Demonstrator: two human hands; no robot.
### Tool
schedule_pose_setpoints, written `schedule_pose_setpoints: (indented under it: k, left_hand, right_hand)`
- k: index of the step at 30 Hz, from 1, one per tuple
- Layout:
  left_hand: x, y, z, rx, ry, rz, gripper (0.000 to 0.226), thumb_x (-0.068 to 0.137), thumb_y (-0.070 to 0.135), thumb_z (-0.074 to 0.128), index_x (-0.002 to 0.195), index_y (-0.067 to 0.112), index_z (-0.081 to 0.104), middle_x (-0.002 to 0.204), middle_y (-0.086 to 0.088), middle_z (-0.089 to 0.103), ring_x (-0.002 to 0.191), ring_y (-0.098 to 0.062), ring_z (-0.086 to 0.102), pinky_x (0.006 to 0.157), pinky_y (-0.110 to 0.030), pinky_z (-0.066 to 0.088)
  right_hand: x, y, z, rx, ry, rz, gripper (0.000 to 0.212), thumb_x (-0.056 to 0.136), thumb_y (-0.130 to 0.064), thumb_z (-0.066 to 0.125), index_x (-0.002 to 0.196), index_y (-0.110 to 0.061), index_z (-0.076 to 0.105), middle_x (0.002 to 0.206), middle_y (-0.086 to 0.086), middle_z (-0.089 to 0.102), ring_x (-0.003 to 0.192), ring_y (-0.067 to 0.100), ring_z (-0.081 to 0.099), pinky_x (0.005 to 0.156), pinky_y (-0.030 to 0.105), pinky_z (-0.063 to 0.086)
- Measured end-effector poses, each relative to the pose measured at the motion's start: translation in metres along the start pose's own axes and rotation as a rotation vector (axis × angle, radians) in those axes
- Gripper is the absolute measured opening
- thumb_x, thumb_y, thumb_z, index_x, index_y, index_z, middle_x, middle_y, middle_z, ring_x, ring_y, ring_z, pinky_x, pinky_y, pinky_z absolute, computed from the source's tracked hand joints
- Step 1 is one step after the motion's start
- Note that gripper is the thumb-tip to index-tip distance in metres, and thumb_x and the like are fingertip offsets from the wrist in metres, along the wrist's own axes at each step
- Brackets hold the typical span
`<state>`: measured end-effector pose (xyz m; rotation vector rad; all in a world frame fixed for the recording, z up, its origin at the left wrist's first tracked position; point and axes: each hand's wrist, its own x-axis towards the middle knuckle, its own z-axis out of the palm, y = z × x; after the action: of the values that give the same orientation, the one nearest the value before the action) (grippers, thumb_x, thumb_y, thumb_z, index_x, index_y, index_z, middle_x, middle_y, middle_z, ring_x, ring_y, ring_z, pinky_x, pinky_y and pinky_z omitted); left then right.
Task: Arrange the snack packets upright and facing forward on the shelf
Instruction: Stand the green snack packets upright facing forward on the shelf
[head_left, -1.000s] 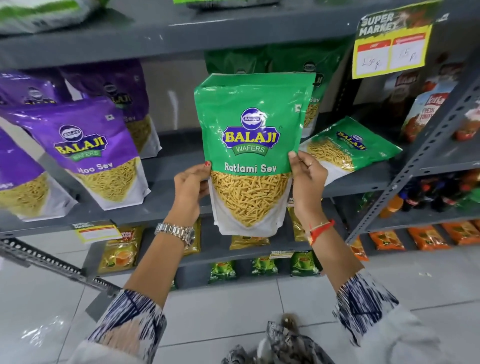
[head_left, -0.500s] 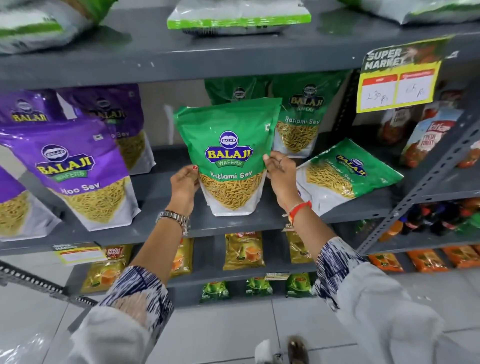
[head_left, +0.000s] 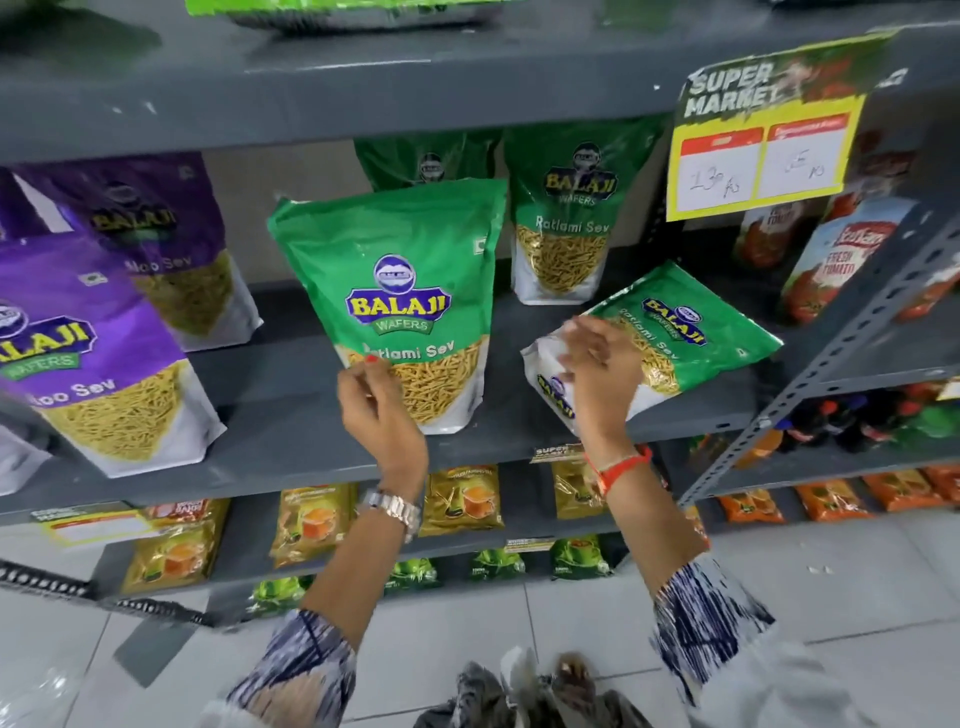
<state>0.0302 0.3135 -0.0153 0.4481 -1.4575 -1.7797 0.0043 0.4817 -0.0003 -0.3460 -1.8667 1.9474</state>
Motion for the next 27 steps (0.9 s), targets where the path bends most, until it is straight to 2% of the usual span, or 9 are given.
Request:
schedule_pose_setpoints:
  k: [3,6,9,11,13,17,21,23,27]
  left_hand:
    - [-0.043,0.001,0.029,0.029,-0.195,-0.012,0.021,0.091,0.013,0.045,0.072,0.021,0.049,0.065,0.003,0.048,0.057,0.003,0.043,0.056,-0.017,0.037]
    - [-0.057,-0.009,0.067,0.317,-0.566,0.096,0.011,0.087,0.021,0.049,0.081,0.018,0.057,0.077,-0.002,0.060,0.072,-0.008,0.052,0.068,-0.029,0.041]
    - [-0.053,-0.018,0.112,0.596,-0.771,0.247,0.027,0.084,0.021,0.052,0.109,0.011,0.057,0.104,-0.007,0.059,0.095,-0.021,0.054,0.087,-0.035,0.043]
    - [-0.043,-0.018,0.144,0.691,-0.855,0.183,0.037,0.082,0.017,0.054,0.118,0.008,0.053,0.101,-0.003,0.054,0.087,-0.020,0.054,0.079,-0.034,0.046]
    - [-0.028,-0.027,0.174,0.813,-0.976,0.025,0.028,0.082,0.018,0.057,0.107,0.006,0.057,0.089,-0.003,0.055,0.080,-0.021,0.054,0.072,-0.029,0.040]
    - [-0.003,-0.048,0.208,0.874,-1.223,-0.187,0.015,0.085,0.011,0.057,0.071,0.004,0.058,0.070,-0.007,0.055,0.063,-0.015,0.049,0.066,-0.040,0.043]
    - [0.003,-0.054,0.215,0.789,-1.205,-0.421,0.024,0.088,0.008,0.050,0.064,0.008,0.052,0.055,-0.006,0.057,0.041,-0.006,0.050,0.043,-0.015,0.040]
    - [0.004,-0.059,0.214,0.691,-1.215,-0.471,0.020,0.086,0.014,0.055,0.090,-0.005,0.061,0.088,-0.016,0.066,0.071,-0.021,0.060,0.071,-0.019,0.048]
    - [-0.004,-0.075,0.199,0.549,-1.192,-0.543,0.038,0.086,0.012,0.055,0.120,-0.007,0.053,0.118,-0.017,0.057,0.106,-0.029,0.054,0.103,-0.042,0.040]
  right_hand:
    - [0.011,0.015,-0.034,-0.126,0.273,0.022,0.021,0.085,-0.025,0.065,0.097,-0.008,0.067,0.086,0.009,0.069,0.074,0.019,0.062,0.072,0.038,0.054]
    - [0.023,0.025,-0.062,-0.120,0.457,0.219,0.029,0.085,-0.030,0.063,0.103,-0.007,0.059,0.090,0.004,0.060,0.085,0.023,0.057,0.078,0.035,0.046]
    - [0.029,0.036,-0.083,-0.062,0.461,0.419,0.026,0.088,-0.029,0.059,0.103,-0.009,0.051,0.092,0.005,0.054,0.085,0.022,0.051,0.079,0.030,0.036]
    - [0.031,0.047,-0.087,-0.022,0.391,0.488,0.031,0.086,-0.037,0.059,0.097,-0.008,0.052,0.083,0.009,0.057,0.080,0.029,0.059,0.078,0.036,0.043]
    - [0.037,0.062,-0.092,-0.022,0.327,0.544,0.038,0.079,-0.049,0.059,0.082,-0.012,0.055,0.080,0.015,0.062,0.083,0.039,0.065,0.079,0.048,0.053]
    - [0.048,0.048,-0.099,0.124,0.285,0.644,0.022,0.088,-0.023,0.059,0.073,-0.006,0.057,0.086,0.019,0.061,0.079,0.031,0.061,0.072,0.042,0.057]
    - [0.055,0.044,-0.105,0.274,0.263,0.704,0.014,0.091,-0.013,0.055,0.084,-0.002,0.061,0.103,0.023,0.065,0.097,0.032,0.062,0.083,0.041,0.053]
    - [0.054,0.047,-0.108,0.317,0.283,0.724,0.021,0.092,-0.012,0.053,0.102,0.004,0.061,0.102,0.021,0.065,0.095,0.031,0.063,0.074,0.036,0.053]
    - [0.050,0.049,-0.116,0.258,0.277,0.684,0.021,0.094,-0.014,0.046,0.075,-0.008,0.051,0.066,0.009,0.046,0.054,0.018,0.043,0.049,0.026,0.038]
